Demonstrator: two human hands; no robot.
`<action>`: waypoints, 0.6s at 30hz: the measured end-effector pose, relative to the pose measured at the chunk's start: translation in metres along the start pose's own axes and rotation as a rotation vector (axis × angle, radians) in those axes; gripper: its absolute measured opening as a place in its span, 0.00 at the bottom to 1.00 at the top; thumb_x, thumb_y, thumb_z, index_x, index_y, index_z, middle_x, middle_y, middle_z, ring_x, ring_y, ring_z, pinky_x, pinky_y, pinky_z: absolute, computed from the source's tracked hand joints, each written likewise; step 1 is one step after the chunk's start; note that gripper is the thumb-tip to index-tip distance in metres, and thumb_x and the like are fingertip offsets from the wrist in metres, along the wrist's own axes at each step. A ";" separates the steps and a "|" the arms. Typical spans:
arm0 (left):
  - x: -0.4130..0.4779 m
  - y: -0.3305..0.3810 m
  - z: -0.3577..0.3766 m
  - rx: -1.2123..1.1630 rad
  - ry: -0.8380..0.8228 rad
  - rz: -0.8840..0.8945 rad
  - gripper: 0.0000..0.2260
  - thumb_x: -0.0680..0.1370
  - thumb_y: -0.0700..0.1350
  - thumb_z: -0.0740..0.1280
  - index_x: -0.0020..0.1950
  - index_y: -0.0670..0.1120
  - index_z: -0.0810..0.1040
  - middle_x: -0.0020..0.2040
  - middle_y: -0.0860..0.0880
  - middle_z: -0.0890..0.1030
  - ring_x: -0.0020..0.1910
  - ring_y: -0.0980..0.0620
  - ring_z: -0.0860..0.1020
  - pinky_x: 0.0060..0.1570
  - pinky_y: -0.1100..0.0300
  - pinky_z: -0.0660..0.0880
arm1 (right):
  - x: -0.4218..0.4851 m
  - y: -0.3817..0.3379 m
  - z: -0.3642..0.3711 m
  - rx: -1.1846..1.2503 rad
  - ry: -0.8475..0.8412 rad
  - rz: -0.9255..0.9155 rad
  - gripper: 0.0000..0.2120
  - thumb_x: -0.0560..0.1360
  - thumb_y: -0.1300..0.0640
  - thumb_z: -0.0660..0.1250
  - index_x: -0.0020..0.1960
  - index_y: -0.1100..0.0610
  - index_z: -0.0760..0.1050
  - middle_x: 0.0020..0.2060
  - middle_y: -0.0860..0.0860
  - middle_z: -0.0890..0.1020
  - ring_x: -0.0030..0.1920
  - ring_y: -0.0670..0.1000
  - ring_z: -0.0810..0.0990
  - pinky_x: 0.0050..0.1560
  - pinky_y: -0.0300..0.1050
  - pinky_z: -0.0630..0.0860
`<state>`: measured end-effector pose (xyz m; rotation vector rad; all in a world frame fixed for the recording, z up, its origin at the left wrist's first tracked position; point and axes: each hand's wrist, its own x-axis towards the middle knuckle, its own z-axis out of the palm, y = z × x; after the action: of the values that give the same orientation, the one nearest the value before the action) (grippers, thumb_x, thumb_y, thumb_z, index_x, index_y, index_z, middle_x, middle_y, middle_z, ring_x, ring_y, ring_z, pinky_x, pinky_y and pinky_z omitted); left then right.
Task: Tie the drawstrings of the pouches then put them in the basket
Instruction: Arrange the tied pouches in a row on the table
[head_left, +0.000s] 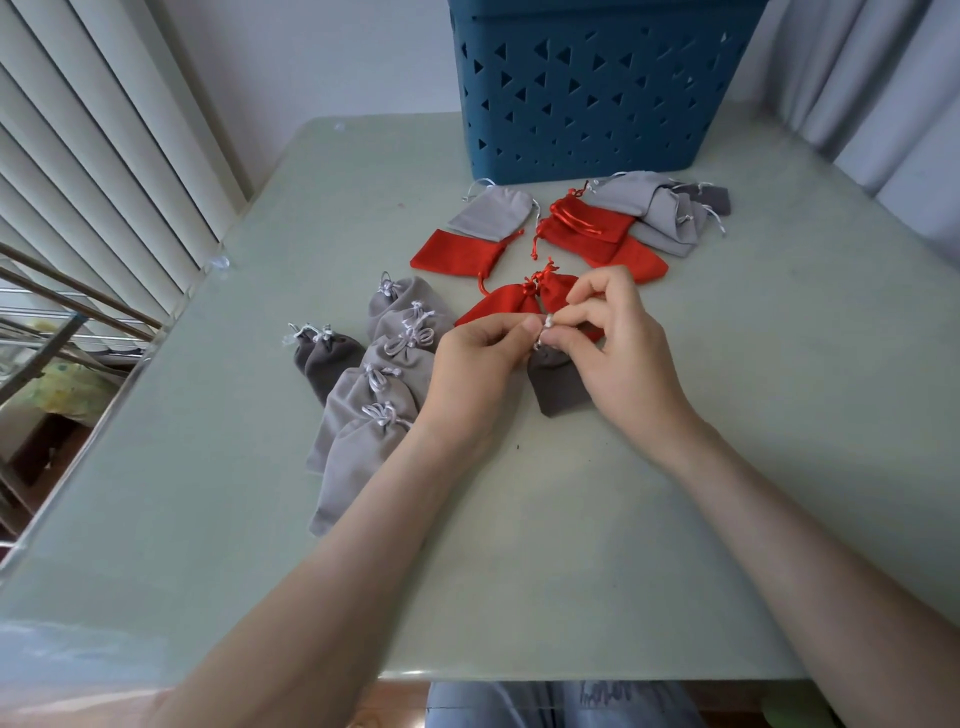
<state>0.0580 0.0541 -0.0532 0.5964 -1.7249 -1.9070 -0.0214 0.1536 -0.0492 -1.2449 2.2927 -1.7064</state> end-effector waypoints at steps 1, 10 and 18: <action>0.000 0.001 0.000 -0.006 0.014 0.013 0.06 0.78 0.37 0.64 0.48 0.36 0.80 0.37 0.46 0.78 0.34 0.59 0.73 0.39 0.68 0.71 | 0.000 0.000 0.000 0.019 0.011 0.031 0.14 0.72 0.65 0.71 0.49 0.58 0.66 0.37 0.48 0.82 0.39 0.34 0.76 0.41 0.27 0.66; 0.002 -0.001 0.000 0.009 0.066 0.068 0.05 0.77 0.37 0.66 0.45 0.40 0.81 0.41 0.44 0.82 0.42 0.51 0.77 0.49 0.56 0.75 | 0.005 0.004 -0.004 0.331 -0.215 0.337 0.05 0.76 0.64 0.66 0.45 0.58 0.80 0.41 0.56 0.83 0.43 0.49 0.79 0.50 0.43 0.73; 0.000 0.005 0.003 -0.262 -0.098 -0.001 0.07 0.79 0.35 0.61 0.46 0.37 0.79 0.37 0.46 0.78 0.34 0.58 0.75 0.38 0.68 0.73 | 0.011 0.000 -0.010 0.537 -0.247 0.466 0.09 0.75 0.65 0.65 0.42 0.55 0.81 0.40 0.52 0.82 0.46 0.51 0.77 0.53 0.46 0.70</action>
<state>0.0569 0.0563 -0.0483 0.4107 -1.4954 -2.1486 -0.0340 0.1552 -0.0408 -0.6982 1.6477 -1.7030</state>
